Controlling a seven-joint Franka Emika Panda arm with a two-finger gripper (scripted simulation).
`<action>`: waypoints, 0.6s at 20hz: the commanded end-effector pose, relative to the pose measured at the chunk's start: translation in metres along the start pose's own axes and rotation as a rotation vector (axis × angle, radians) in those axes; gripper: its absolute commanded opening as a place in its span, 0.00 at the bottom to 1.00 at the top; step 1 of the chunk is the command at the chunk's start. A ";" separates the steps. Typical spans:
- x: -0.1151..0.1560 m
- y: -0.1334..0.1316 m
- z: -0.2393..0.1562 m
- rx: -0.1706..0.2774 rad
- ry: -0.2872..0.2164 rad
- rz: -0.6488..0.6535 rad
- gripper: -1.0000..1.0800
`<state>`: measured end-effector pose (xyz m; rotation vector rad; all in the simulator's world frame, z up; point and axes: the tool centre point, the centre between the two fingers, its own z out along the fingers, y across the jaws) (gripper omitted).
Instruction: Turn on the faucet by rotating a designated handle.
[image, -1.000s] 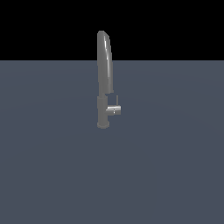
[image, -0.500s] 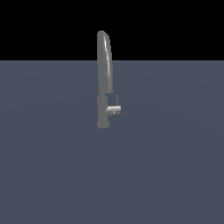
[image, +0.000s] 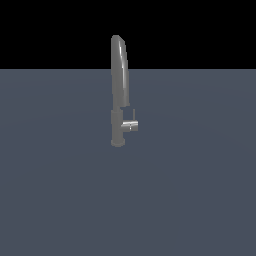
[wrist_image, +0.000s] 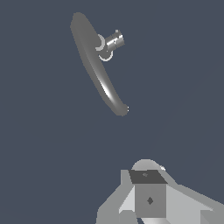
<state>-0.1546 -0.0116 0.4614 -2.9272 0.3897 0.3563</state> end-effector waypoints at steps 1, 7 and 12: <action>0.015 -0.003 0.003 0.030 -0.038 0.030 0.00; 0.051 -0.008 0.012 0.104 -0.131 0.102 0.00; 0.081 -0.011 0.023 0.168 -0.211 0.163 0.00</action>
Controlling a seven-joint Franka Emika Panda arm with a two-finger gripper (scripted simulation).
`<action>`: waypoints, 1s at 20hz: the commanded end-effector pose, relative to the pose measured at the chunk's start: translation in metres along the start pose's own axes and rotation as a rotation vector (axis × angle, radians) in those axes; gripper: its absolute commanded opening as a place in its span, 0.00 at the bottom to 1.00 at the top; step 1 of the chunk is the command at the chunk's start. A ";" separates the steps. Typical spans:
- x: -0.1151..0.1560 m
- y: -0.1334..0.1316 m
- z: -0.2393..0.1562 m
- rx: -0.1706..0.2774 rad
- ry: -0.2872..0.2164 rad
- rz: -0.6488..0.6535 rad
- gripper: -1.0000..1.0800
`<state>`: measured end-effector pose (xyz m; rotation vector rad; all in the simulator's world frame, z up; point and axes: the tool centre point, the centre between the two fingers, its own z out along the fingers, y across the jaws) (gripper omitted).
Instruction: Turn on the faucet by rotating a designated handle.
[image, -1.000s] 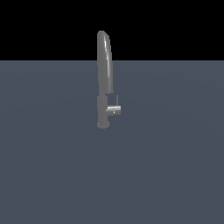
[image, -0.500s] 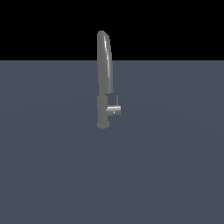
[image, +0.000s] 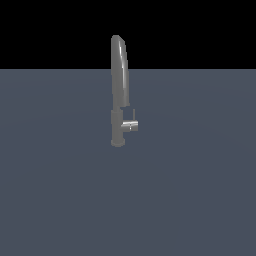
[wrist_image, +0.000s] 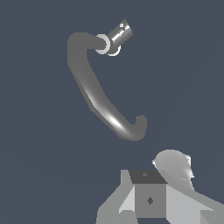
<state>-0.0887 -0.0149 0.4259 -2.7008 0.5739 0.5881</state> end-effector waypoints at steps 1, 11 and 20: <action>0.016 -0.003 0.003 0.032 -0.040 0.031 0.00; 0.078 -0.011 0.021 0.165 -0.206 0.156 0.00; 0.135 -0.014 0.047 0.293 -0.365 0.275 0.00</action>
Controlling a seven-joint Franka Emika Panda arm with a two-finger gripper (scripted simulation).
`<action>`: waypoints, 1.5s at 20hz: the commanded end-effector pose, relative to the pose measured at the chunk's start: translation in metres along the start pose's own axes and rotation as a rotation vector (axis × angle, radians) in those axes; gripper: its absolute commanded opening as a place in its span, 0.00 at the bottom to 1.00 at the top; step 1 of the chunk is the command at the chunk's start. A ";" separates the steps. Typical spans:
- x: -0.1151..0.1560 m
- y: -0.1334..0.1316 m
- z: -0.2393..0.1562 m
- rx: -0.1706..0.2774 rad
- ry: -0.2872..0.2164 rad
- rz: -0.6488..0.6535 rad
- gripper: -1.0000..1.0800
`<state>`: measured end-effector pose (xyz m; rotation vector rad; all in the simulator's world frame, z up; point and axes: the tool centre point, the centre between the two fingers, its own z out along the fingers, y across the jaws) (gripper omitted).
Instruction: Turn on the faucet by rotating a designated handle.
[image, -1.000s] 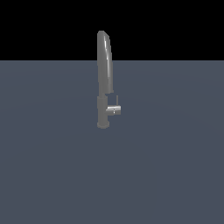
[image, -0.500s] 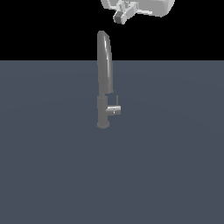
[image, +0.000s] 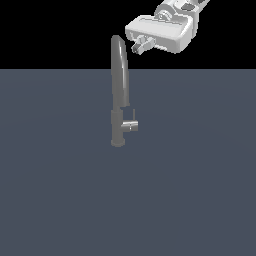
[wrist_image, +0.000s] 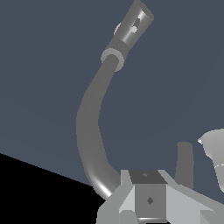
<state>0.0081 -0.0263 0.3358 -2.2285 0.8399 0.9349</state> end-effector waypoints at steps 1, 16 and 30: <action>0.017 -0.003 0.003 0.037 -0.047 0.034 0.00; 0.127 -0.014 0.042 0.282 -0.350 0.264 0.00; 0.192 -0.016 0.087 0.443 -0.548 0.420 0.00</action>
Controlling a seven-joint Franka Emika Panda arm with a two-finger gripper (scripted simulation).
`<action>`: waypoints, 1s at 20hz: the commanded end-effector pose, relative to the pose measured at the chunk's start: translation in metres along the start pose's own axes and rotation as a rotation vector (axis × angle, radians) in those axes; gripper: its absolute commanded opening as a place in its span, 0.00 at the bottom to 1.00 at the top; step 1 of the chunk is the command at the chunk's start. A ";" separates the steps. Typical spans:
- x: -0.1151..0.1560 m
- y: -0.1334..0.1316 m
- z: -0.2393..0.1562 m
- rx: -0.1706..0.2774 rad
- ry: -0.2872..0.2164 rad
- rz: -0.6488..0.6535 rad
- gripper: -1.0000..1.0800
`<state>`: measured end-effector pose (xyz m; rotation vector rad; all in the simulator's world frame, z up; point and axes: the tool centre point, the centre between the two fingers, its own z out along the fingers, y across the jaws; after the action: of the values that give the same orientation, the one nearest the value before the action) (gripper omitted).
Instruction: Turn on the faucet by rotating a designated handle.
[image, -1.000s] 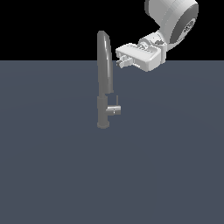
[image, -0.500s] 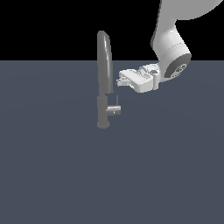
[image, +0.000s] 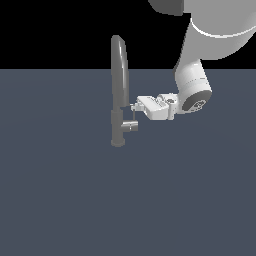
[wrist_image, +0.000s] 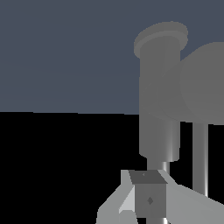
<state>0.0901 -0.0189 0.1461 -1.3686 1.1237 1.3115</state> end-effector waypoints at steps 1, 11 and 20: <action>0.007 -0.002 0.002 0.016 -0.018 0.014 0.00; 0.009 0.001 0.003 0.023 -0.027 0.021 0.00; 0.002 0.017 0.004 0.023 -0.028 0.020 0.00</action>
<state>0.0754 -0.0180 0.1429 -1.3217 1.1337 1.3241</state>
